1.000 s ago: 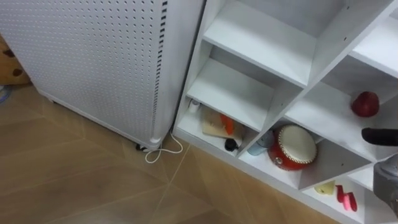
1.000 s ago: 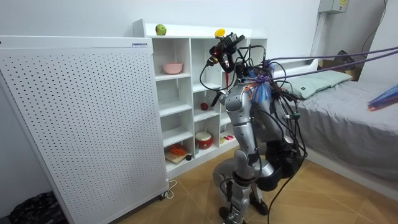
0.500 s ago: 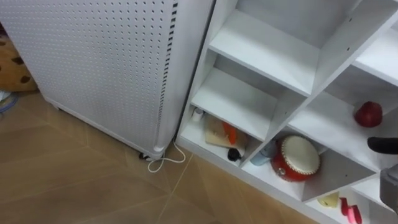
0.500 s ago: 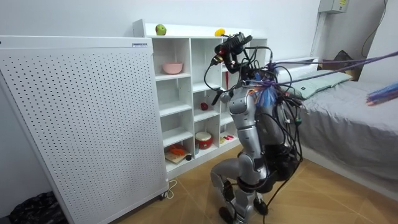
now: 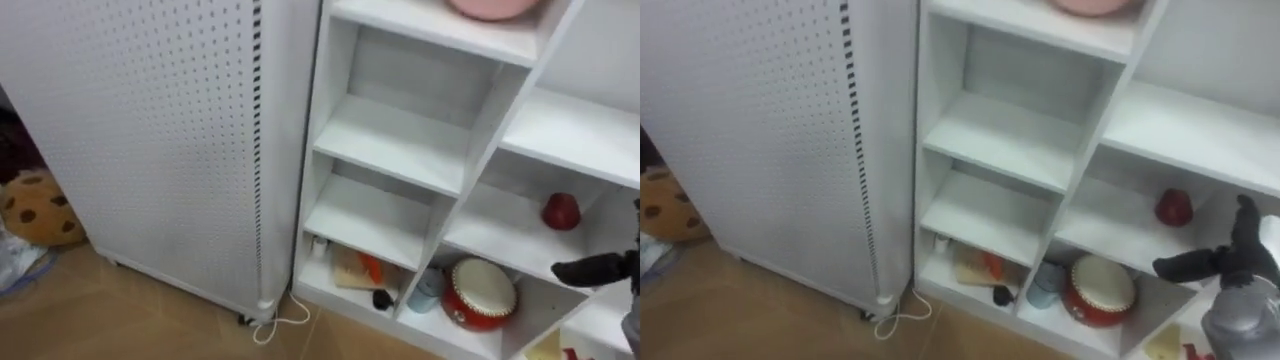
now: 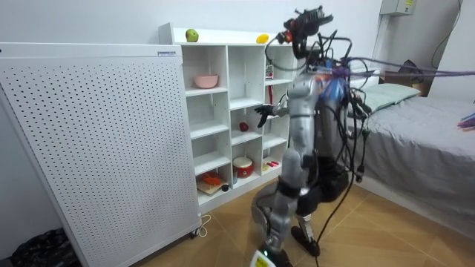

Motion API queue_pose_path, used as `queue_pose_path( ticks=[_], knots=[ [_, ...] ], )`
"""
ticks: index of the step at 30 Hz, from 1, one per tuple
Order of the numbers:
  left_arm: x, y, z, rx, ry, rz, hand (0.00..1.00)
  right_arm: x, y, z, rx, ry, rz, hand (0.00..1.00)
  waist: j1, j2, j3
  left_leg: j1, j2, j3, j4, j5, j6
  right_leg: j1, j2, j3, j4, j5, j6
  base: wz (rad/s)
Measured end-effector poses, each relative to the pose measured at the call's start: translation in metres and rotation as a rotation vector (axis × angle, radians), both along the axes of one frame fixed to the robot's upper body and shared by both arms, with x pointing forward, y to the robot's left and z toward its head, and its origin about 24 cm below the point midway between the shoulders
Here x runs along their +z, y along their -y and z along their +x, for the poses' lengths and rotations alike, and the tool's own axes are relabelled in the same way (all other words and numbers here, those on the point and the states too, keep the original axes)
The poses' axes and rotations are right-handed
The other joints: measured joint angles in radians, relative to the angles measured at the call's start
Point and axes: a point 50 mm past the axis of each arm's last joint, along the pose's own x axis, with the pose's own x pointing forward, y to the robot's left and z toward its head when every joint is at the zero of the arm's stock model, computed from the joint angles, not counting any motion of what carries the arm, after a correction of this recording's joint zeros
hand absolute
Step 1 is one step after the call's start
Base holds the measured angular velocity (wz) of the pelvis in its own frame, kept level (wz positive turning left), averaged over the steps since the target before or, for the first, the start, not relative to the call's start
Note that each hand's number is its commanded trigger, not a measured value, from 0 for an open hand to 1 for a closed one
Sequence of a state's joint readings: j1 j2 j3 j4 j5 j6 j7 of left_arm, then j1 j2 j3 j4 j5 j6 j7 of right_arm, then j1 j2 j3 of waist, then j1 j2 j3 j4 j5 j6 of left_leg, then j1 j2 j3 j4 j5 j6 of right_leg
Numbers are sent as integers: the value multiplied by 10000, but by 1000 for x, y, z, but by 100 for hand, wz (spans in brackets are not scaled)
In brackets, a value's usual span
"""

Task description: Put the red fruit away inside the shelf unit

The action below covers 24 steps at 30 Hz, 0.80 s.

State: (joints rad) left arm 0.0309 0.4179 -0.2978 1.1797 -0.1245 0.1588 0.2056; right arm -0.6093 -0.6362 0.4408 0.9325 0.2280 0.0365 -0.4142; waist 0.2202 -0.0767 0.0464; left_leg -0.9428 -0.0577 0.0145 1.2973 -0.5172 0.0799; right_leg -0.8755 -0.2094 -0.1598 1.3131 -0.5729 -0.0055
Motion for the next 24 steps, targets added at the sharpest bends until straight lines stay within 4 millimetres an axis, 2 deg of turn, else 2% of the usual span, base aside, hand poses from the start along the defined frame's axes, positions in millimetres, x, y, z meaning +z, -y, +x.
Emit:
queue_pose_path(
  ticks=[2,3,4,5,6,7,9,10,12,13,15,16,19,22,23,24],
  knots=[
    [-1,1,-2,45,-8,-55,0,-16,-5,-10,620,-674,-519,0,-72,57,-24,675,40,70,-947,290,14,636,105,10,-877,285,-15,-11],
    [-2,2,-2,45,22,-103,0,-30,-7,-19,996,-1239,-822,0,-172,150,-74,1097,126,69,-1541,469,8,1072,244,-53,-1519,485,3,-5],
    [-2,2,0,57,75,-119,0,-37,-9,-24,1104,-1461,-817,0,-244,170,-85,1324,129,62,-1845,563,-8,1291,265,-87,-1815,586,-5,4],
    [-2,4,1,220,164,-238,0,-52,-14,-34,1324,-1876,-735,0,-420,260,-139,1731,154,80,-2426,717,-48,1725,303,-190,-2402,732,-5,6],
    [-3,5,1,302,195,-396,0,-64,-17,-46,1651,-2354,-765,0,-532,375,-193,2108,313,148,-2965,828,-76,2114,442,-209,-2991,894,8,0],
    [-3,6,0,322,216,-451,0,-71,-18,-52,1751,-2576,-724,0,-548,401,-208,2310,349,212,-3224,891,-87,2284,483,-196,-3250,964,10,-14],
    [-3,7,6,418,528,-540,0,-94,-20,-79,1940,-3389,-722,0,-688,505,-262,3144,384,365,-4300,1146,-136,3036,516,-299,-4210,1228,-1,-9],
    [-3,7,6,444,594,-554,0,-100,-21,-85,1915,-3542,-594,0,-746,545,-279,3353,370,389,-4545,1195,-149,3239,516,-333,-4424,1293,16,5],
    [-2,8,11,624,1021,-652,0,-123,-27,-115,1839,-4262,-146,0,-1137,586,-314,4214,283,327,-5458,1337,-233,4062,511,-445,-5199,1335,28,14],
    [-2,10,12,562,1090,-669,0,-129,-29,-124,1824,-4459,-12,0,-1203,620,-336,4403,255,301,-5675,1379,-253,4278,506,-481,-5405,1346,48,20],
    [-5,19,14,595,1427,-904,0,-153,-35,-163,1724,-5547,584,0,-1392,678,-386,5432,272,409,-6634,1531,-331,5313,540,-629,-6326,1449,107,13],
    [-5,22,14,565,1494,-979,0,-158,-36,-173,1680,-5810,724,0,-1415,684,-405,5686,273,412,-6844,1576,-349,5558,564,-639,-6539,1472,120,3],
    [-9,34,1,193,1595,-1000,0,-182,-44,-227,994,-6996,1546,0,-1668,743,-458,7287,289,406,-8162,1814,-494,7210,910,-718,-8027,1765,189,-2],
    [-10,38,-14,-314,1345,-780,0,-196,-48,-260,227,-7816,2038,0,-1803,791,-486,8562,308,309,-9301,2078,-583,8488,1164,-900,-9283,2210,221,-13],
    [-11,40,-17,-252,1348,-777,0,-198,-49,-263,54,-7874,2089,0,-1877,799,-487,8800,304,238,-9526,2158,-565,8696,1216,-897,-9470,2302,214,-10],
    [-12,43,-22,-334,1221,-726,0,-201,-51,-268,-296,-7891,2240,0,-1884,812,-482,9347,344,-78,-10047,2332,-562,8948,1254,-909,-9520,2421,226,-22]
  ],
)
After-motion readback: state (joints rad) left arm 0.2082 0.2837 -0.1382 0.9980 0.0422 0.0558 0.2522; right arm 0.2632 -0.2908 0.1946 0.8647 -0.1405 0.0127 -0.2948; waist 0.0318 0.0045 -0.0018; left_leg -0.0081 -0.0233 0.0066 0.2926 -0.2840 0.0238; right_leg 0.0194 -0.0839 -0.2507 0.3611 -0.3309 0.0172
